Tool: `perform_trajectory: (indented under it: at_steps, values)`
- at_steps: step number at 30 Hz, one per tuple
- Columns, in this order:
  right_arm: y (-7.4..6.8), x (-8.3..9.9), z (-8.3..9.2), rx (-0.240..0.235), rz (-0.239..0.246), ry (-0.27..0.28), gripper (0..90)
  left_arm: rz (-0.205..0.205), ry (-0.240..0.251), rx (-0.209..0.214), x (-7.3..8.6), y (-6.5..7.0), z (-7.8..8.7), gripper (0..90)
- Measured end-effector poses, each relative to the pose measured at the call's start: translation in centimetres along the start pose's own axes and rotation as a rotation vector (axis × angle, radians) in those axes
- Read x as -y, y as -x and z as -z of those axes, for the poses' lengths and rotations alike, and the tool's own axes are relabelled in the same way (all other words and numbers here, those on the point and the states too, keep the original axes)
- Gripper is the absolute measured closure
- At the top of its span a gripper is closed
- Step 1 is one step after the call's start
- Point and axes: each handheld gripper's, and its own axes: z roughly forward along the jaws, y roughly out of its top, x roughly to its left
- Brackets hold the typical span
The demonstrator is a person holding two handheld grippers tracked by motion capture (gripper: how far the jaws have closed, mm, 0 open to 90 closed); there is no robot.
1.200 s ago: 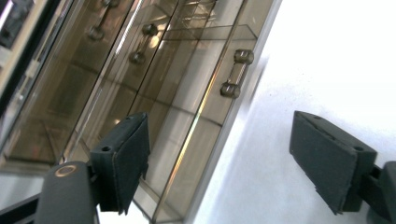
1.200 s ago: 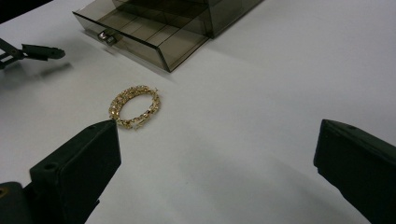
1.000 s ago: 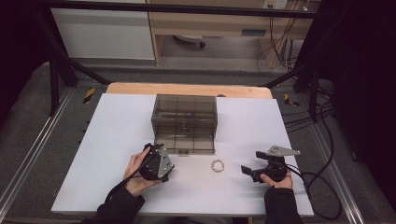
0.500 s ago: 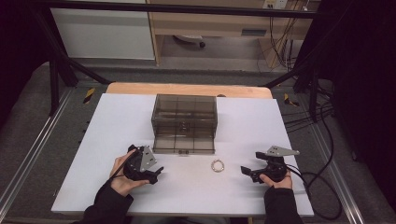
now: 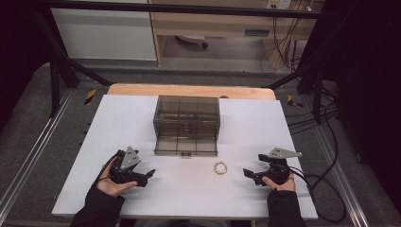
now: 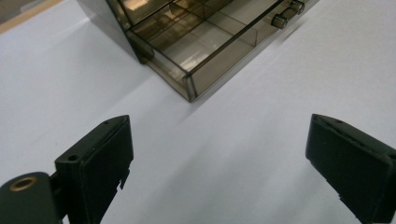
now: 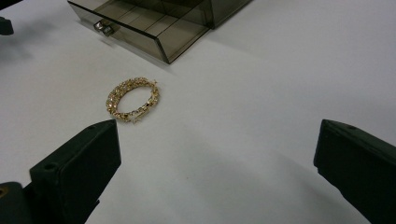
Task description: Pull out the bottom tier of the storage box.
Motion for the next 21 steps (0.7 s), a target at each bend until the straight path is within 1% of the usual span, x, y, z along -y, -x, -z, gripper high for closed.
perform_trajectory:
  at_steps: [1, 9, 13, 21]
  values:
    - [0.0, 0.0, 0.0, 0.000, 0.001, -0.002, 1.0, 0.013, 0.001, 0.003, 0.2, -0.1, 0.1, 7.5]
    - [-0.3, -0.1, -0.3, -0.002, 0.003, -0.014, 1.0, 0.065, -0.004, 0.022, 1.7, -1.2, 0.6, 7.5]
    - [-0.4, -0.2, -0.3, -0.003, 0.003, -0.020, 1.0, 0.099, -0.010, 0.023, 2.4, -1.8, 0.9, 7.5]
    - [-0.7, -0.4, -0.6, -0.006, 0.009, -0.029, 1.0, 0.151, -0.004, 0.022, 3.4, -2.9, 1.5, 7.0]
